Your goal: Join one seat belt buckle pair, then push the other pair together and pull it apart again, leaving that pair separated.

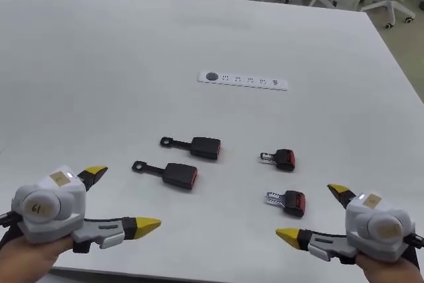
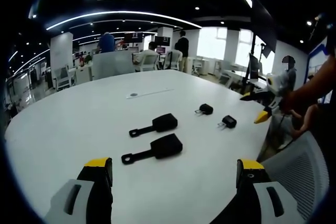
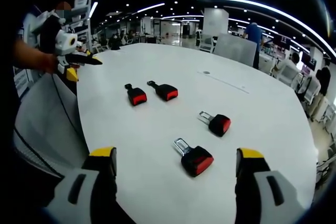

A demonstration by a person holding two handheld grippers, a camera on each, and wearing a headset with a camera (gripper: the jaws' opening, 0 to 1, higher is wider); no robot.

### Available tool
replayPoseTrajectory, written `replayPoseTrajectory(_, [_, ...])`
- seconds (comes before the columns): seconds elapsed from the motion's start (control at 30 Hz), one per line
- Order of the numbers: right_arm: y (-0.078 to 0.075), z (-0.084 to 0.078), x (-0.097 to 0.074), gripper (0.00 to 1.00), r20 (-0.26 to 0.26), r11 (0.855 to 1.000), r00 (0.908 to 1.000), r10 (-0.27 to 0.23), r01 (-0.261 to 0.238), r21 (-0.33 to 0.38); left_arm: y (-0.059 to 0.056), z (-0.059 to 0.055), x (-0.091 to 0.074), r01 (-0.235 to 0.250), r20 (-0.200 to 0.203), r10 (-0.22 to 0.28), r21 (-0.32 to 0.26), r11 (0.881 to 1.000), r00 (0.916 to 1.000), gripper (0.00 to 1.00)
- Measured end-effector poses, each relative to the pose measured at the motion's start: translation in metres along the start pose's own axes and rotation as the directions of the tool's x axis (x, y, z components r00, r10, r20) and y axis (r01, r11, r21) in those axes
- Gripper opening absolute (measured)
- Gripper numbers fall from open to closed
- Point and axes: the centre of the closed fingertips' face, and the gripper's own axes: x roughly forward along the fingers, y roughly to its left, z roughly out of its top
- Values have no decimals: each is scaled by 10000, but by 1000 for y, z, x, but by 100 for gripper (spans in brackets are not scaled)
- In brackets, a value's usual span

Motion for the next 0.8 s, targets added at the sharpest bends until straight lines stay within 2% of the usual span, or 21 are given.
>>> replayPoseTrajectory(0.47, [-4,-4,2,95,-180,9998,9996,198,-198,13,-1,4,8,69,-101,-67,105,9999,9999,100])
replayPoseTrajectory(0.8, [-6,-6,10,94,-372,9989,9982,464,-463,36,2,9,19,182,-168,-179,161,9997,9997,100])
